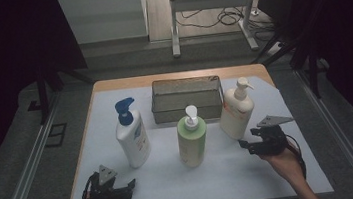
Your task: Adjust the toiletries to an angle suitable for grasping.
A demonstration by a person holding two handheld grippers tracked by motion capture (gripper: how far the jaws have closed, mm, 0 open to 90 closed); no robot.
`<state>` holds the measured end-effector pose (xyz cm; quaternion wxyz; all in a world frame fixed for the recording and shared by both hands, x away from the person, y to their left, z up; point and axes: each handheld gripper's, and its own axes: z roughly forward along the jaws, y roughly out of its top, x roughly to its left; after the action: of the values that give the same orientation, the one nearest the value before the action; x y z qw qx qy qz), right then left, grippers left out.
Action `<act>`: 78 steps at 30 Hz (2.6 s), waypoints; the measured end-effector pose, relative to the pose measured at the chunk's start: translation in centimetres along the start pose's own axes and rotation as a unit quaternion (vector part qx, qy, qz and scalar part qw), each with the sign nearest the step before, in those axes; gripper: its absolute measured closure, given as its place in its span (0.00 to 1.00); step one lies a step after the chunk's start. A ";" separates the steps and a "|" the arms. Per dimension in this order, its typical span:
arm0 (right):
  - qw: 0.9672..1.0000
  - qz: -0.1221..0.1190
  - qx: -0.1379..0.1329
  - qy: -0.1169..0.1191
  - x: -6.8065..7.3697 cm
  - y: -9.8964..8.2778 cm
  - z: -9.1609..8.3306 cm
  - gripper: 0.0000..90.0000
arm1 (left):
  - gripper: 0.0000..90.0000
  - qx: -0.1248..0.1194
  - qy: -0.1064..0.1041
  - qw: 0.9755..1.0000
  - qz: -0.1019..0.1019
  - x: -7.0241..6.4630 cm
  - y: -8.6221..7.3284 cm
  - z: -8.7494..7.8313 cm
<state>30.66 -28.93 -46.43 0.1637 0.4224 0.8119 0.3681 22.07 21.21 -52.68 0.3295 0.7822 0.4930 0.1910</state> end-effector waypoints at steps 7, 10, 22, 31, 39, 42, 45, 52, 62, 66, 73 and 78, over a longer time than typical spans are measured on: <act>1.000 -0.003 -0.010 -0.005 -0.3 0.6 -0.6 0.27 | 0.13 0.001 0.000 1.000 0.001 0.0 0.0 0.0; 1.000 -0.004 -0.016 -0.004 -0.4 1.1 -0.8 0.24 | 0.13 0.001 0.000 1.000 0.001 0.0 0.0 0.0; 1.000 -0.009 -0.026 -0.014 -0.8 3.1 -1.3 0.18 | 0.13 0.000 0.000 1.000 0.001 0.0 0.0 0.0; 0.999 0.002 -0.034 -0.008 -1.1 4.5 -1.3 0.15 | 0.13 0.000 0.000 1.000 0.001 0.0 0.0 0.0; 0.999 0.004 -0.043 -0.003 -0.9 6.0 -0.8 0.14 | 0.13 0.000 0.000 1.000 0.001 0.0 0.0 0.0; 0.999 0.002 -0.045 -0.006 -0.9 6.5 -0.5 0.14 | 0.13 0.000 0.000 1.000 0.001 0.0 0.0 0.0; 0.999 0.004 -0.045 -0.010 -0.9 7.0 -0.1 0.15 | 0.13 0.000 0.000 1.000 0.001 0.0 0.0 0.0; 0.999 0.006 -0.045 -0.020 -0.9 7.6 0.7 0.17 | 0.13 0.000 0.000 1.000 0.001 0.0 0.0 0.0; 0.998 0.019 -0.057 -0.037 -0.9 8.4 1.6 0.30 | 0.13 0.000 -0.001 1.000 0.001 0.0 0.0 0.0; 0.997 0.016 -0.054 -0.045 -1.0 8.5 1.8 0.35 | 0.13 0.000 -0.001 1.000 0.001 0.0 0.0 0.0; 0.998 0.017 -0.045 -0.048 -1.0 8.6 1.8 0.39 | 0.13 0.000 -0.001 1.000 0.001 0.0 0.0 0.0; 0.998 0.020 -0.044 -0.050 -0.9 8.7 1.8 0.40 | 0.13 0.000 -0.001 1.000 0.001 0.0 0.0 0.0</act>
<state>37.14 -25.63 -41.27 0.2153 0.4487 0.7774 0.3846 22.09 21.24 -52.69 0.3296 0.7830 0.4919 0.1906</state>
